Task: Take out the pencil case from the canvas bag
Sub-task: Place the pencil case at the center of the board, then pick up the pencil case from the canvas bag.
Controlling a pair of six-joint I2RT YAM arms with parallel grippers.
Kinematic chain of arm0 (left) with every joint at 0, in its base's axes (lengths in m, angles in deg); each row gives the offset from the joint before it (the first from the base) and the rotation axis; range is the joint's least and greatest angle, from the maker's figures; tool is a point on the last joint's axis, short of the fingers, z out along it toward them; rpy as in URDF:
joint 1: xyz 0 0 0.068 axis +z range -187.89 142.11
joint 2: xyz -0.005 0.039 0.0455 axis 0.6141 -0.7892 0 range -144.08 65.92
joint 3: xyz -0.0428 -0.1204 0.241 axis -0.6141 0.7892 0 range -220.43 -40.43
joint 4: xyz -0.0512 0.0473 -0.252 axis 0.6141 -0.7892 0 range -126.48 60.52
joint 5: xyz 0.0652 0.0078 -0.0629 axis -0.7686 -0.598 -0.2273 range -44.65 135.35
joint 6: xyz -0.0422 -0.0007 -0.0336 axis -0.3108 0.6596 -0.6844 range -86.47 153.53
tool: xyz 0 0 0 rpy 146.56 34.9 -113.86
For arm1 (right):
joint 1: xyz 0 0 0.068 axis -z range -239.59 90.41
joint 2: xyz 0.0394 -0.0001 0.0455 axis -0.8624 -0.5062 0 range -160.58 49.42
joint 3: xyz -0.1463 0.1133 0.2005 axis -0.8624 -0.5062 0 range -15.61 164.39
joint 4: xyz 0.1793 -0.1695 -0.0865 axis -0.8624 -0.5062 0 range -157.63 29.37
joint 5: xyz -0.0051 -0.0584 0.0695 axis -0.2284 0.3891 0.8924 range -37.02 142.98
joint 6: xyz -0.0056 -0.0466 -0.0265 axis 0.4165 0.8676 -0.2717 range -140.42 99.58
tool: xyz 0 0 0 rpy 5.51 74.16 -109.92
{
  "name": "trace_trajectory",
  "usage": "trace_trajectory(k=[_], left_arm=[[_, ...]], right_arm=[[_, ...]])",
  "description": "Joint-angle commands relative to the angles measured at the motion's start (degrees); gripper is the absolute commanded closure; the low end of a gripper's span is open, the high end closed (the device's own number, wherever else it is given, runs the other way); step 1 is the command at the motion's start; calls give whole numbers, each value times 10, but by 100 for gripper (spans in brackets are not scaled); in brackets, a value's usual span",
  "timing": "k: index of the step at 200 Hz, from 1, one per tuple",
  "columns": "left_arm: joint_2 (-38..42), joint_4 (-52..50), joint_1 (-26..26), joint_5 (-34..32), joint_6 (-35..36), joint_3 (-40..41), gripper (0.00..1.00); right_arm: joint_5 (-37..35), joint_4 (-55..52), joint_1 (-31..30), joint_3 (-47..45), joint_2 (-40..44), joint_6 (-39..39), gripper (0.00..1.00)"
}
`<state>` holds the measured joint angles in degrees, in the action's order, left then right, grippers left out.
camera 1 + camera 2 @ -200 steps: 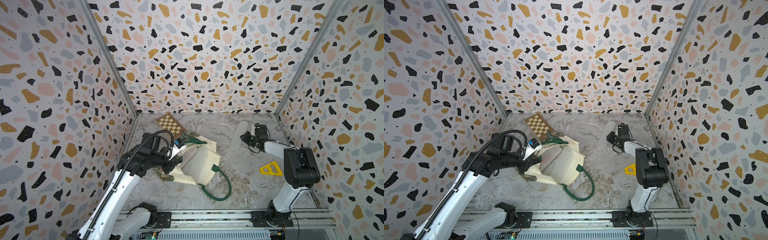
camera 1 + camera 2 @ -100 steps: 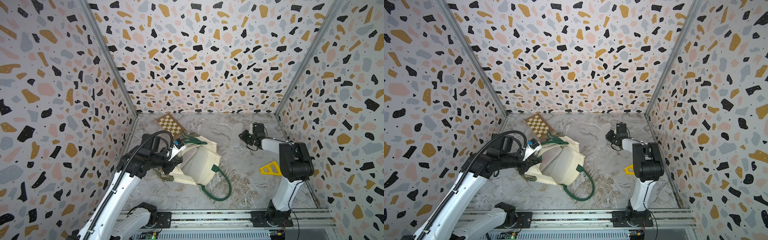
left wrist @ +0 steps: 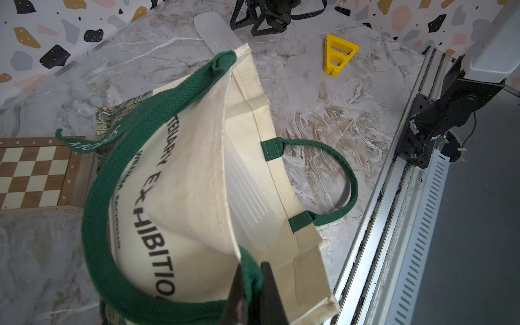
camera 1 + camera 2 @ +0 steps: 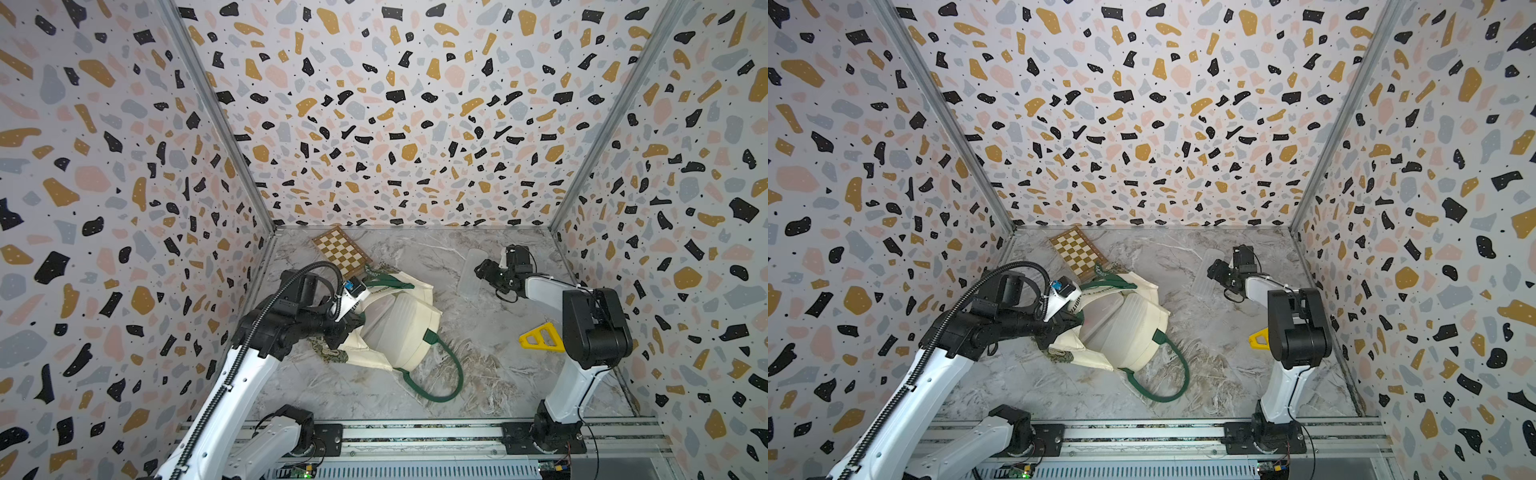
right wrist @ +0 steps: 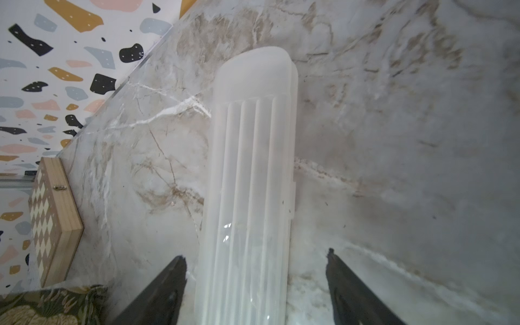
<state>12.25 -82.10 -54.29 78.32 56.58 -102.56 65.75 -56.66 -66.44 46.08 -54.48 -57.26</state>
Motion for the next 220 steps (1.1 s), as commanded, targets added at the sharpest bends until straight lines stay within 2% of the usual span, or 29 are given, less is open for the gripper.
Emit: trace_trajectory(k=[1, 15, 21, 32, 86, 132, 181, 220], left_arm=[[9, 37, 8, 29, -11, 2, 100], [8, 36, 10, 29, -12, 0, 100], [8, 35, 11, 29, -12, -1, 100], [8, 34, 11, 28, -13, -3, 100], [19, 25, 12, 15, -14, -8, 100], [3, 9, 12, 36, -10, -20, 100], [-6, 5, 12, 28, -10, -38, 100], [-7, 5, 12, 22, -8, -35, 100]], right_arm=[[-14, -20, -22, -21, 60, 18, 16], [-18, -23, -35, -37, 82, 20, 13], [-21, -26, -41, -43, 92, 21, 3], [-24, -30, -54, -54, 110, 24, 1], [-54, -52, -138, -106, 204, 15, 1], [-136, -79, -242, -122, 281, -6, 0], [-200, -48, -316, -172, 343, -36, 0], [-226, -28, -363, -200, 390, -40, 0]])
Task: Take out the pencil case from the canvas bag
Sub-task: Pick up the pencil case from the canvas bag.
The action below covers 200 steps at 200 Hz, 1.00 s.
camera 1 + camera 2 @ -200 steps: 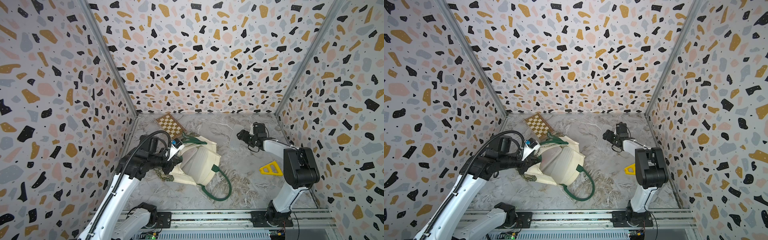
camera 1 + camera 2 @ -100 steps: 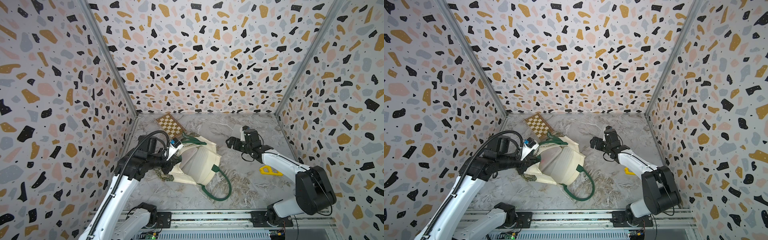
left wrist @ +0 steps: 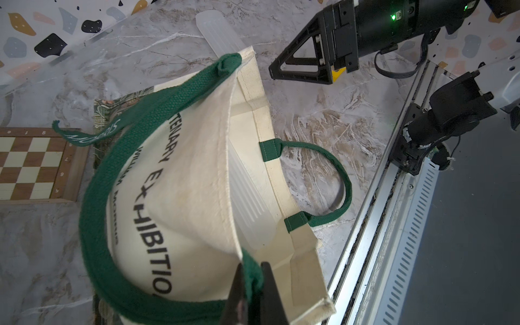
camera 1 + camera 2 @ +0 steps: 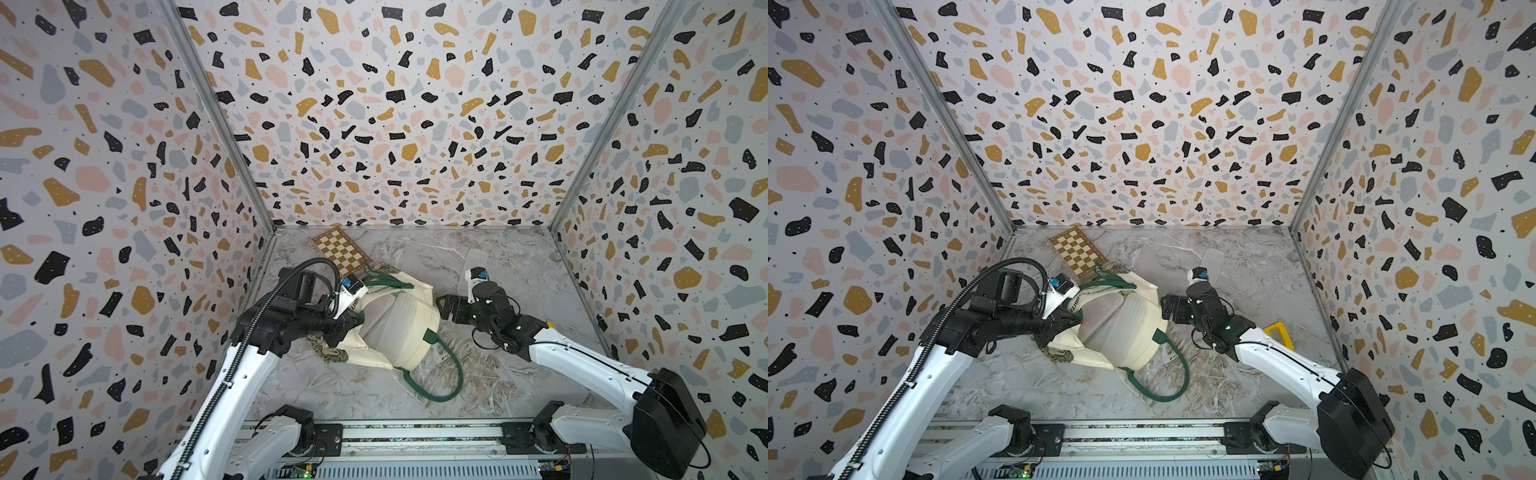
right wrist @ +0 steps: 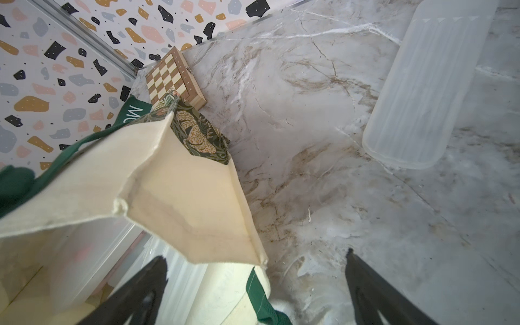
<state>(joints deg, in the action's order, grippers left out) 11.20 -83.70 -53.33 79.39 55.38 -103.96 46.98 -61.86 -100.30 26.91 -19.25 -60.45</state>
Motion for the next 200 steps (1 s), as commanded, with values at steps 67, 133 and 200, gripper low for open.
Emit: trace_trajectory(k=[67, 133, 200], left_arm=[[-6, 20, 3, 8, 10, -21, 100], [-9, 17, 2, 8, 9, -28, 100], [-1, 16, 2, 12, 9, -25, 100]], right_arm=[[-87, 75, -130, -55, 92, 19, 0], [-69, 120, -199, -74, 47, -13, 0], [-46, 149, -242, -42, -54, -67, 0]])
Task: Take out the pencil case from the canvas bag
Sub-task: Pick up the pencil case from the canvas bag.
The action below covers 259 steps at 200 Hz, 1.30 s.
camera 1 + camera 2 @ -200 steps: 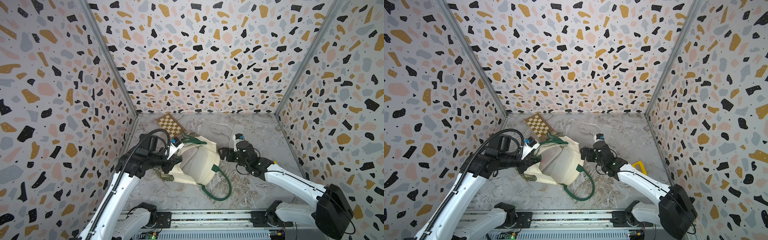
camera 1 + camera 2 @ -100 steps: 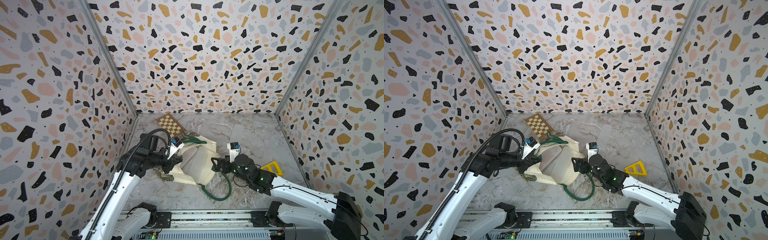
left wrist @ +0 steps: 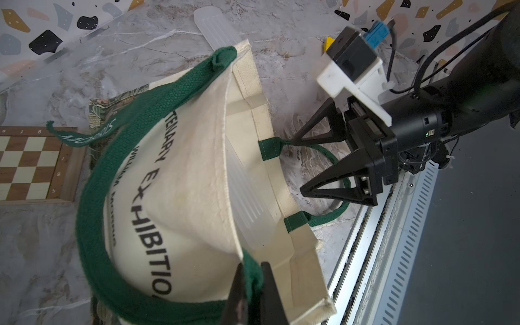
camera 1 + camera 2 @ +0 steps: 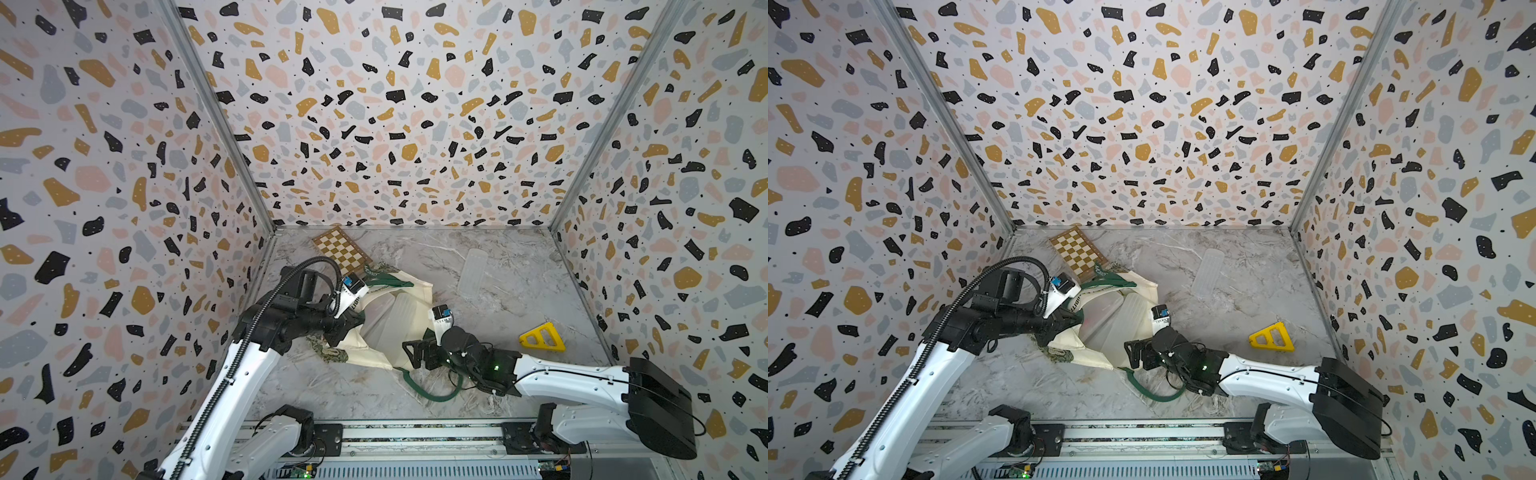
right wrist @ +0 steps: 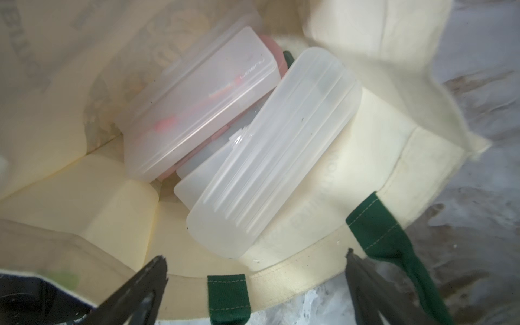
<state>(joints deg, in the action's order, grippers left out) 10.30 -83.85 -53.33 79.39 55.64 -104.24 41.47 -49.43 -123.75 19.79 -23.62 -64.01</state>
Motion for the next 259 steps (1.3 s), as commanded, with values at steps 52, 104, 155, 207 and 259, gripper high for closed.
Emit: trace_trajectory(k=[52, 104, 155, 207, 259], left_arm=[[12, 17, 2, 17, 6, -22, 100], [8, 17, 2, 18, 7, -26, 100], [-1, 10, 2, 35, 10, -31, 100], [-46, -12, 3, 66, 18, -68, 100], [-75, -10, 2, 100, 17, -66, 100]], right_arm=[[25, 32, -8, 38, -54, -55, 0], [37, 25, 12, 34, -53, -88, 0], [60, 26, 36, 51, -76, -112, 0], [46, 23, 29, 70, -116, -146, 0], [30, 1, 24, 150, -188, -141, 0]])
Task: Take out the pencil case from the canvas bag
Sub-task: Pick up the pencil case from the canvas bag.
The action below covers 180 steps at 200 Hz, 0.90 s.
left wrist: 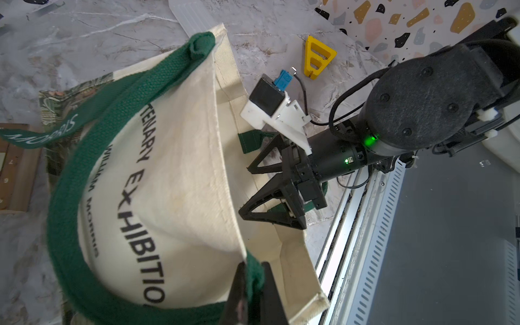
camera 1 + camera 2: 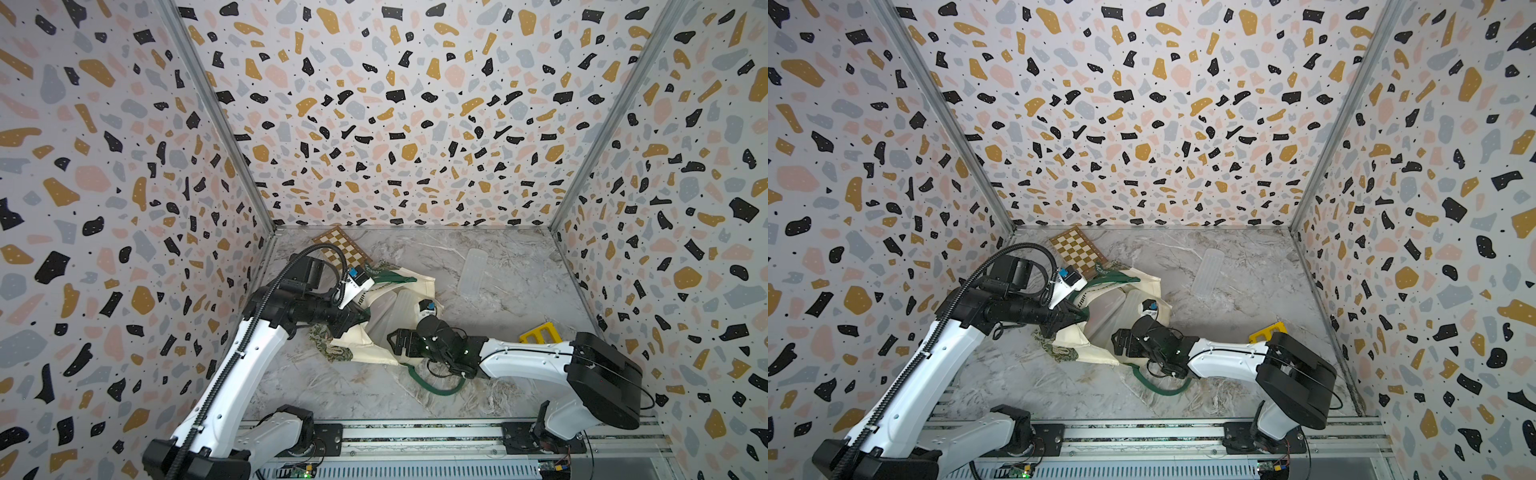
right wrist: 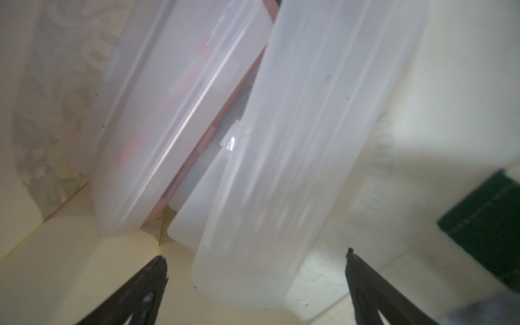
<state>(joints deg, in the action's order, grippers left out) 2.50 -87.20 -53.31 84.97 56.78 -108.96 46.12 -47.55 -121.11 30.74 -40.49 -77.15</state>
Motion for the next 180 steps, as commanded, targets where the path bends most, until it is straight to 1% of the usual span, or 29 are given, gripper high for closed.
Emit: trace_trajectory(k=[1, 31, 52, 80, 109, 148, 180], left_arm=[[4, 24, 2, 43, 5, -19, 100], [21, 36, 2, 29, 6, -6, 100], [31, 36, 2, 25, 6, 2, 100], [48, 46, 2, 25, 6, 17, 100], [49, 28, 2, 23, 2, 4, 100], [65, 30, 2, 2, 9, 11, 100], [63, 26, 2, 10, 13, 4, 100]], right_arm=[[-17, -18, -3, 42, -21, -10, 0], [-13, -28, -3, 85, -67, -27, 0], [-7, -31, -3, 103, -80, -33, 0], [-13, -42, -3, 105, -72, -37, 0], [-14, -55, -2, 96, -57, -40, 0], [-10, -72, 3, 87, -34, -33, 0], [-12, -75, 10, 86, -30, -35, 0]])
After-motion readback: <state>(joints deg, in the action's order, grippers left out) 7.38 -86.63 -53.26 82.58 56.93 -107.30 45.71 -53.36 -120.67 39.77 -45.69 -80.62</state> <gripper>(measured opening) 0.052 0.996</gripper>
